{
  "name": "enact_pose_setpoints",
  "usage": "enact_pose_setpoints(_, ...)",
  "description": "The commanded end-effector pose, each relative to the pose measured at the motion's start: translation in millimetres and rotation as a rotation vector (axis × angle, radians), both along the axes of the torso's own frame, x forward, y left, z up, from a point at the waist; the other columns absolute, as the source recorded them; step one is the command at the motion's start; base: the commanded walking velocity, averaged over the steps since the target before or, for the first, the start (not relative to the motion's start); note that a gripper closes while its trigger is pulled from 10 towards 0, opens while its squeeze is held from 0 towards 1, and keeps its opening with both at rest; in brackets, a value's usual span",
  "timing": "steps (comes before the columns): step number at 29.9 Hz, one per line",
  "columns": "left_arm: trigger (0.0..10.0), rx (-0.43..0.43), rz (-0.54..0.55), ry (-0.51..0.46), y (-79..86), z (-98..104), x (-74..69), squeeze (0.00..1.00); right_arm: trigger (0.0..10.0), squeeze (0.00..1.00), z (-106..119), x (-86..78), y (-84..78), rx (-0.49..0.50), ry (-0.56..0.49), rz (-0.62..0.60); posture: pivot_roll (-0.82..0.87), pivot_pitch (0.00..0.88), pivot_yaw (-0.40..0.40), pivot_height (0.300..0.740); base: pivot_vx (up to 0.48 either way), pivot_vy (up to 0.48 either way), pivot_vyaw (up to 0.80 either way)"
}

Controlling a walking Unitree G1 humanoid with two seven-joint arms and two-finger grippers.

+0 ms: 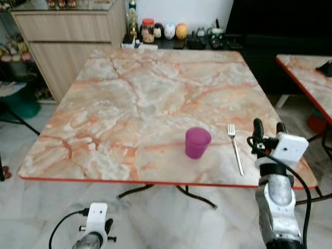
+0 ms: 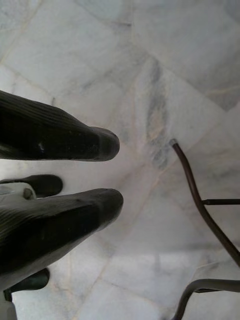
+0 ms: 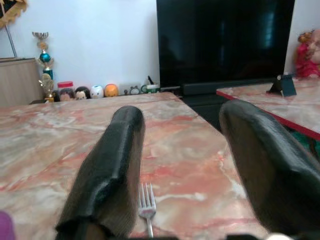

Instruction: Setting the table

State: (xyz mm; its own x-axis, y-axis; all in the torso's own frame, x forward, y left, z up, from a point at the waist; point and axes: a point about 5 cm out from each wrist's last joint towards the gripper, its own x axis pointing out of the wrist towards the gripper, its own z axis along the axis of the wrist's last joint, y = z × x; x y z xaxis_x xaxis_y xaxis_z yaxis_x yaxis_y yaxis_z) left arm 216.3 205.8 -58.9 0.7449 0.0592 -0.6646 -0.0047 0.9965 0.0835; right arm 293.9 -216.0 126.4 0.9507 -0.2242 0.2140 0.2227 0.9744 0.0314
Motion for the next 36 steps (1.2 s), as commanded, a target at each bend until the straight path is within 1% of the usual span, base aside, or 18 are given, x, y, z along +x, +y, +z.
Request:
enact_pose_setpoints(1,10.0,-0.001,0.015,0.015,3.8,-2.0,-4.3,0.00,10.0,1.00,4.2,3.3,-10.9,0.026,0.025,-0.035,0.04,0.000,-0.033,0.724,0.000,0.000,0.00)
enact_pose_setpoints(2,10.0,-0.001,0.015,0.015,4.0,-2.1,-4.5,0.00,10.0,1.00,4.6,4.6,-13.5,0.037,0.035,-0.039,0.04,0.000,-0.033,0.724,0.000,0.000,0.00)
enact_pose_setpoints(4,10.0,-0.001,0.016,0.017,4.6,-2.3,-4.9,0.00,10.0,1.00,2.4,10.0,-23.6,0.035,0.108,-0.071,0.03,0.000,-0.029,0.724,0.000,0.000,0.00)
enact_pose_setpoints(6,10.0,0.000,0.016,0.018,4.7,-2.4,-5.0,0.00,10.0,1.00,2.1,11.3,-25.9,0.051,0.113,-0.076,0.03,0.000,-0.029,0.724,0.000,0.000,0.00)
enact_pose_setpoints(7,10.0,0.000,0.017,0.017,4.8,-2.2,-4.9,0.00,10.0,1.00,-2.4,13.1,-29.2,0.061,0.156,-0.081,0.03,0.000,-0.029,0.724,0.000,0.000,0.00)
enact_pose_setpoints(9,10.0,0.000,0.018,0.018,5.2,-2.3,-5.0,0.00,10.0,1.00,-4.4,16.6,-35.7,0.090,0.176,-0.097,0.04,0.000,-0.024,0.724,0.000,0.000,0.00)
enact_pose_setpoints(11,10.0,0.000,0.019,0.018,5.5,-2.2,-4.9,0.00,10.0,1.00,-7.4,19.8,-36.3,0.080,0.221,-0.085,0.04,0.000,-0.024,0.724,0.000,0.000,0.00)
enact_pose_setpoints(12,10.0,0.000,0.019,0.018,5.7,-2.1,-4.9,0.00,10.0,0.02,-9.6,23.9,-38.0,0.083,0.261,-0.085,0.03,0.000,-0.022,0.724,0.000,0.000,0.00)
enact_pose_setpoints(13,10.0,0.000,0.018,0.018,5.7,-2.1,-4.9,0.00,10.0,0.00,-10.4,27.1,-37.4,0.093,0.278,-0.072,0.03,0.000,-0.020,0.724,0.000,0.000,0.00)
enact_pose_setpoints(16,10.0,0.001,0.018,0.019,6.0,-2.1,-4.9,0.00,10.0,0.00,-10.6,35.8,-34.2,0.100,0.312,-0.035,0.03,0.000,-0.017,0.724,0.000,0.000,0.00)
enact_pose_setpoints(18,10.0,0.001,0.017,0.019,5.8,-2.1,-4.8,0.00,10.0,0.00,-10.3,42.1,-28.8,0.100,0.323,0.016,0.03,0.000,-0.017,0.724,0.000,0.000,0.00)
enact_pose_setpoints(19,10.0,0.000,0.017,0.019,5.7,-2.0,-4.7,0.00,10.0,0.00,-11.2,46.2,-23.2,0.091,0.341,0.066,0.04,0.000,-0.019,0.724,0.000,0.000,0.00)
enact_pose_setpoints(21,10.0,-0.002,0.018,0.017,5.5,-2.0,-4.5,0.00,10.0,0.00,-10.5,54.3,-16.1,0.070,0.365,0.124,0.04,0.000,-0.018,0.724,0.000,0.000,0.00)
enact_pose_setpoints(26,10.0,-0.003,0.019,0.017,5.5,-1.9,-4.4,0.00,10.0,0.00,-8.3,66.2,-15.5,0.054,0.407,0.125,0.04,0.000,-0.017,0.724,0.000,0.000,0.00)
enact_pose_setpoints(31,10.0,-0.004,0.020,0.018,5.2,-2.0,-4.4,0.00,10.0,0.00,-12.2,72.4,-10.3,0.069,0.444,0.157,0.04,0.000,-0.018,0.724,0.000,0.000,0.00)
enact_pose_setpoints(36,10.0,-0.005,0.020,0.018,4.9,-2.1,-4.4,0.00,10.0,0.00,-16.9,76.8,-1.0,0.171,0.460,0.182,0.05,0.000,-0.019,0.724,0.000,0.000,0.00)
